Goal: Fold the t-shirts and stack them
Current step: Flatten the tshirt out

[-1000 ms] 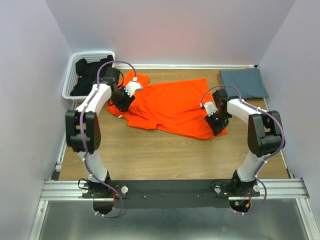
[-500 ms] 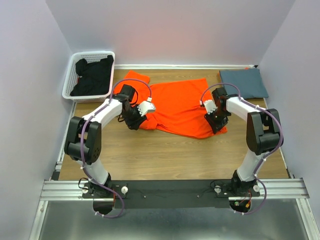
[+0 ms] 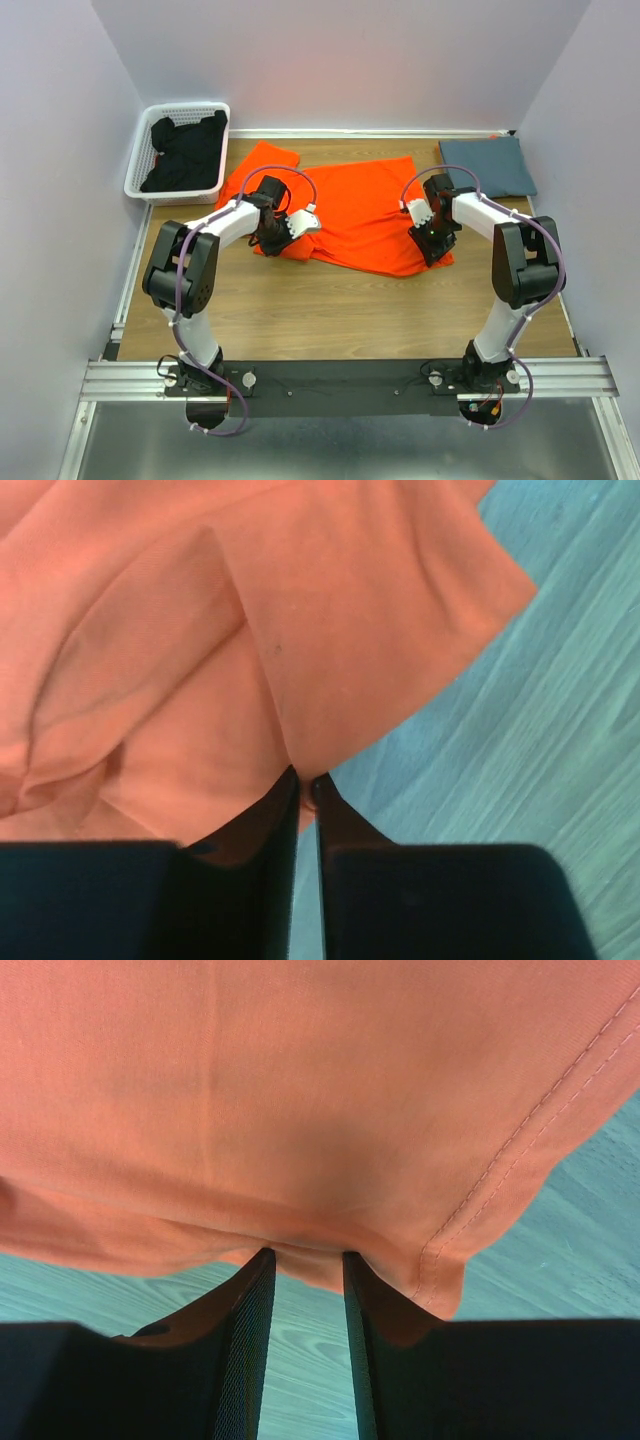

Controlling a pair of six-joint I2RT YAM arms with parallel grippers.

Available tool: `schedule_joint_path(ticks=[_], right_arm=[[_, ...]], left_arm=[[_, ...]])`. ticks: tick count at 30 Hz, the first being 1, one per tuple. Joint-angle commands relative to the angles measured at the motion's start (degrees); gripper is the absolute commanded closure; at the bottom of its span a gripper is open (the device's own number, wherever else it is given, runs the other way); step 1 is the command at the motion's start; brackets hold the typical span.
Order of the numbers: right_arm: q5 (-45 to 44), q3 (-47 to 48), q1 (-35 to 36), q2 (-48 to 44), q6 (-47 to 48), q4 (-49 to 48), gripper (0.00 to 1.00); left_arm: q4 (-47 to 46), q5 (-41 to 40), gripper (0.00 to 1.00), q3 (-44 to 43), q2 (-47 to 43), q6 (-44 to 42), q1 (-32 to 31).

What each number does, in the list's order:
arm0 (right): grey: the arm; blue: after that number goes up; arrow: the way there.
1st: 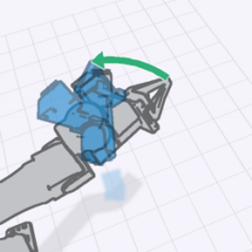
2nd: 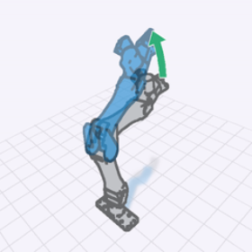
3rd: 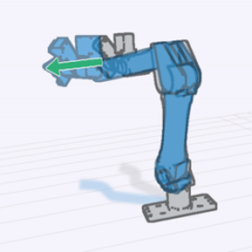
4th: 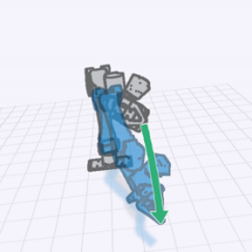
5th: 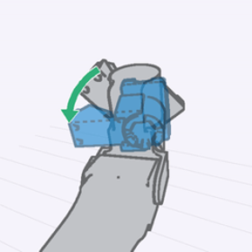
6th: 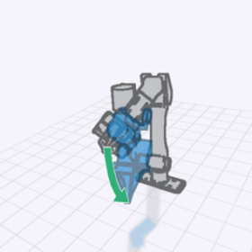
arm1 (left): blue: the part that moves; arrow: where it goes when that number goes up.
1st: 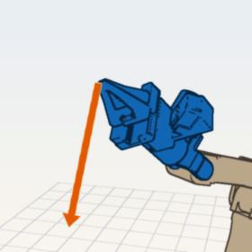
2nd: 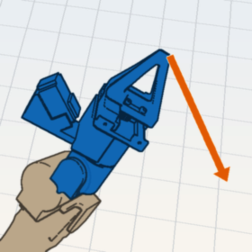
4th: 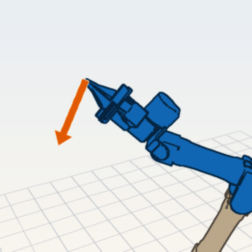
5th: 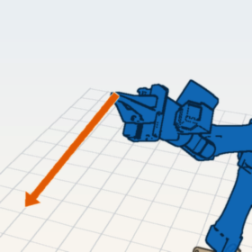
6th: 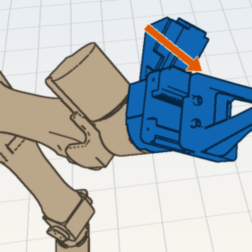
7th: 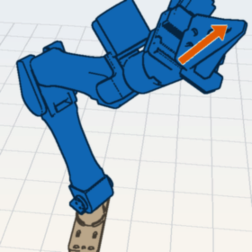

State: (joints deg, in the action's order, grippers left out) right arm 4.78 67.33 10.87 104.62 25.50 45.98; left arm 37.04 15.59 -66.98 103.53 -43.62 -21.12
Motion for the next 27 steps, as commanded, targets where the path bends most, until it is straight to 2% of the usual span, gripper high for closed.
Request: schedule_joint_path(ticks=[1, 5, 10, 13, 15, 17, 19, 22, 24, 25, 27], right_arm=[[-1.17, -0.18, -0.15, 1.38, -0.01, -1.59, 0.60], [-1.61, -0.27, -0.15, 0.85, 0.34, -1.50, 0.60], [-2.23, -0.97, -0.06, 0.24, 0.87, -0.89, 0.65], [-2.58, -3.16, -0.15, -2.30, 1.84, 0.51, 0.67], [-2.76, -5.79, -0.15, -6.16, 2.80, 1.92, 0.69], [-2.93, -7.99, -0.15, -9.59, 3.68, 2.71, 0.69], [-3.45, -10.27, -0.15, -13.91, 4.73, 4.55, 0.69], [-4.25, -12.21, -0.06, -17.86, 6.58, 7.89, 0.69], [-3.64, -12.75, -0.06, -19.27, 7.54, 9.91, 0.68], [-3.20, -12.75, -0.06, -20.58, 7.99, 11.75, 0.68], [-2.41, -11.44, -0.15, -22.08, 9.22, 13.61, 0.68]], left_arm=[[0.93, -2.15, 0.89, 0.36, -1.13, -0.94, -0.41], [5.48, -2.32, 1.00, 0.10, -6.39, -2.26, -0.32], [14.27, -0.05, 1.00, -0.26, -12.63, -4.54, -1.20], [25.77, 2.50, 1.00, 1.58, -18.43, -10.33, -4.88], [27.65, 1.03, 1.00, 3.95, -25.62, -10.17, -10.13], [27.65, -4.85, 1.00, 8.69, -33.80, -10.44, -15.76], [27.56, -8.89, 1.00, 12.29, -37.15, -8.61, -22.43], [27.65, -10.32, 1.00, 15.11, -40.58, -5.70, -27.55], [27.56, -10.59, 0.94, 15.74, -41.99, -4.73, -29.75], [27.65, -10.93, 0.85, 15.65, -42.70, -3.85, -31.24], [27.56, -11.72, 0.78, 15.48, -44.20, -3.32, -31.78]])
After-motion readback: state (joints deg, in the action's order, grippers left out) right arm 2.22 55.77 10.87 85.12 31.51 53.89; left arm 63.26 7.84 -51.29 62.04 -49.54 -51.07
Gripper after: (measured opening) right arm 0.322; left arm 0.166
